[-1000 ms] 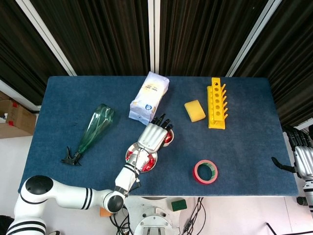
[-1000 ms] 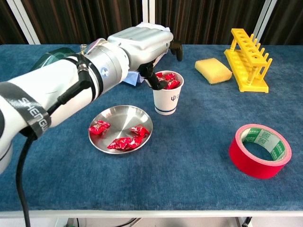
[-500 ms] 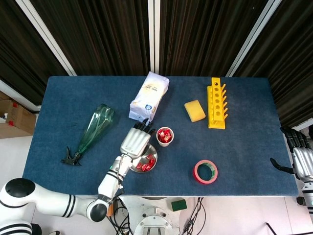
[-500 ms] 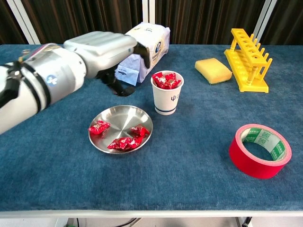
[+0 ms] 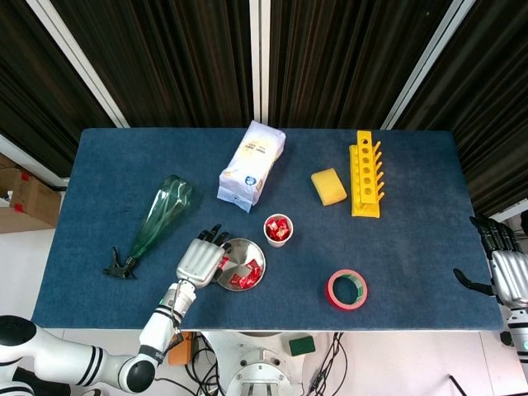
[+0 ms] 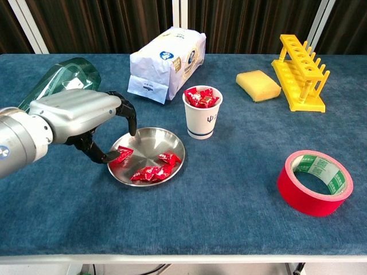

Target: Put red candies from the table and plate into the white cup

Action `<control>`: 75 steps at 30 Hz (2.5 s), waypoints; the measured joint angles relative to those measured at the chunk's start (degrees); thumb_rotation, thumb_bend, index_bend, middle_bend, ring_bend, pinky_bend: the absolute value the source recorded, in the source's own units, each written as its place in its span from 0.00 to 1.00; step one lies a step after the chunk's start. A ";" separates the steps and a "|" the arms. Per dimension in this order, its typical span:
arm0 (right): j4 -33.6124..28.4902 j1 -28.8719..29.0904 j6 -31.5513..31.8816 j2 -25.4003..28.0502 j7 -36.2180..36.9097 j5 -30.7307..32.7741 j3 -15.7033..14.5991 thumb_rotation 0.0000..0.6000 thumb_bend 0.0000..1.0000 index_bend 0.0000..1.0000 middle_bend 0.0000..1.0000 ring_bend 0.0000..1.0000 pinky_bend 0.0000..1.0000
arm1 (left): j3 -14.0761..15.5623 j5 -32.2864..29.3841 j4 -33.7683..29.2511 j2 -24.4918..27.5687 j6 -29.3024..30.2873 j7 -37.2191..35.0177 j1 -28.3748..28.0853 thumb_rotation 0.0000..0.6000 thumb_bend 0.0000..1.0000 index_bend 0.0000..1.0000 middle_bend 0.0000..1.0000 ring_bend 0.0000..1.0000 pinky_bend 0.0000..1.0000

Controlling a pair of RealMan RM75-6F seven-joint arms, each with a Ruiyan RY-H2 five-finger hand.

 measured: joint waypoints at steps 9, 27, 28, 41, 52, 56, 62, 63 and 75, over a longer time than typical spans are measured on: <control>0.17 0.35 -0.75 -0.09 -0.19 0.55 0.11 1.00 0.22 0.00 0.00 0.00 0.00 | -0.83 -2.40 2.32 -0.81 -2.14 0.57 -0.07 1.00 0.28 0.38 0.16 0.02 0.20; 0.04 0.61 -1.30 -0.43 -1.28 1.44 0.35 1.00 0.22 0.00 0.00 0.00 0.00 | -1.06 -4.59 2.66 -0.58 -3.98 2.50 -0.90 1.00 0.29 0.38 0.16 0.02 0.20; 0.05 0.63 -1.35 -0.43 -1.28 1.45 0.34 1.00 0.22 0.00 0.00 0.00 0.00 | -0.97 -4.33 2.77 -0.65 -4.02 2.42 -0.89 1.00 0.28 0.38 0.16 0.02 0.20; 0.06 0.65 -1.47 -0.30 -1.07 1.45 0.31 1.00 0.22 0.00 0.00 0.00 0.00 | -0.97 -3.01 4.25 -1.61 -4.71 0.81 -0.69 1.00 0.29 0.52 0.17 0.02 0.20; 0.03 0.80 -1.75 -0.48 -1.51 1.68 0.36 1.00 0.22 0.00 0.00 0.00 0.00 | -1.52 -0.97 3.57 -1.04 -4.57 -1.76 0.08 1.00 0.30 0.61 0.19 0.03 0.20; 0.02 0.86 -1.84 -0.52 -1.56 1.78 0.40 1.00 0.22 0.00 0.00 0.00 0.00 | -2.92 0.07 1.24 0.69 -4.55 -3.23 0.07 1.00 0.30 0.60 0.20 0.03 0.20; 0.08 1.04 -2.21 -0.60 -1.77 2.02 0.46 1.00 0.22 0.00 0.00 0.00 0.00 | -7.20 1.08 -2.56 2.53 -4.68 -4.29 -1.48 1.00 0.30 0.60 0.20 0.03 0.20; 0.06 1.05 -2.22 -0.61 -1.81 2.02 0.46 1.00 0.22 0.00 0.00 0.00 0.00 | -8.25 0.99 -2.80 2.47 -4.75 -3.97 -2.27 1.00 0.30 0.60 0.20 0.03 0.20; 0.24 0.93 -2.02 -0.23 -0.63 1.90 0.53 1.00 0.22 0.00 0.00 0.00 0.00 | -17.87 -7.61 4.35 -4.32 -5.22 1.58 -12.04 1.00 0.31 0.59 0.20 0.03 0.20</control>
